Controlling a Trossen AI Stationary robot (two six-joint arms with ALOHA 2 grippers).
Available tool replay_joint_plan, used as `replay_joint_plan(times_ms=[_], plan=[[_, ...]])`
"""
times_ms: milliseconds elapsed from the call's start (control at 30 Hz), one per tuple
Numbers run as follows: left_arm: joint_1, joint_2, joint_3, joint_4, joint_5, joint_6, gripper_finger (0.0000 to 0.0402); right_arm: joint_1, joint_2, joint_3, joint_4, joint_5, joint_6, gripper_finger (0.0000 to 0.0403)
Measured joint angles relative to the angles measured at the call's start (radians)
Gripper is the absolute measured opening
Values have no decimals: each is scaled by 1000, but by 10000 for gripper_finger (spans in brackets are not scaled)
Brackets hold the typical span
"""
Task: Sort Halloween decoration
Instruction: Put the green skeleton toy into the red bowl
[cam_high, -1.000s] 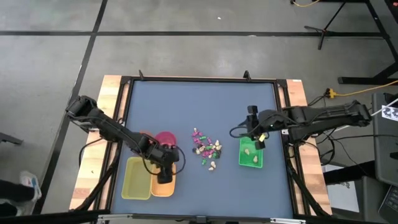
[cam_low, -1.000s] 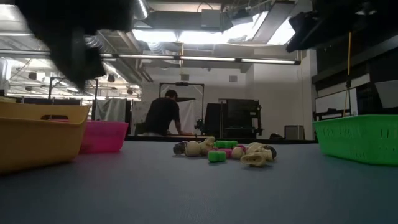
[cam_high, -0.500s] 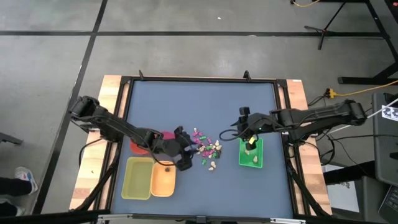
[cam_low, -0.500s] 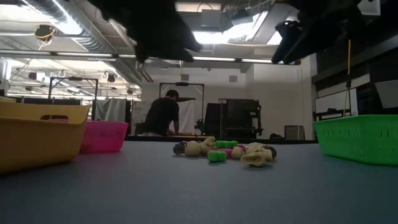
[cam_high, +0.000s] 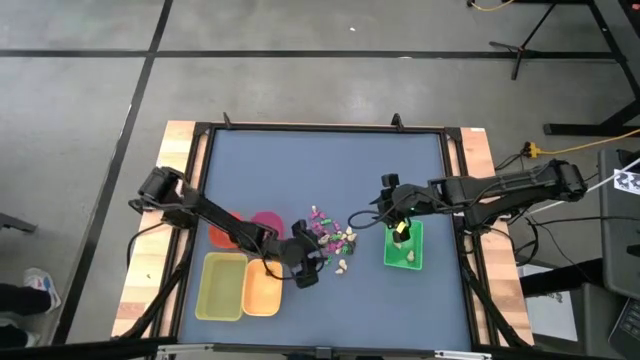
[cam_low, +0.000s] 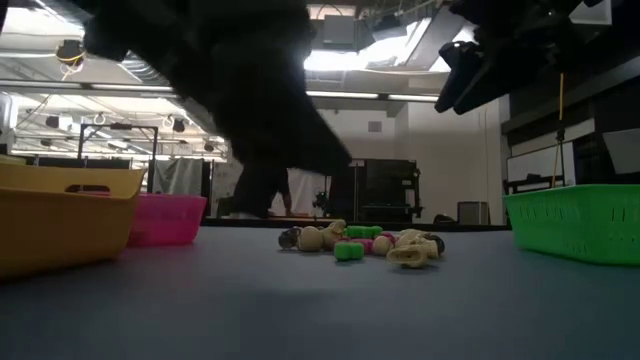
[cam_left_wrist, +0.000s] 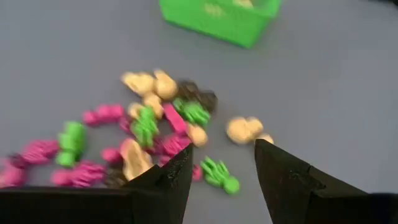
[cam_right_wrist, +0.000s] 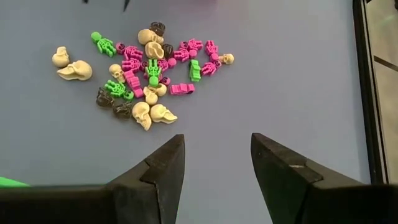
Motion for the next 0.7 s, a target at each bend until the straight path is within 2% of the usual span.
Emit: replay_joint_plan(times_ms=[533, 700], plan=[[-15, 123, 2, 96, 11, 6, 156, 0, 0, 0, -1, 1, 3, 184], [-12, 163, 62, 92, 8, 48, 156, 0, 0, 0, -1, 1, 3, 184]])
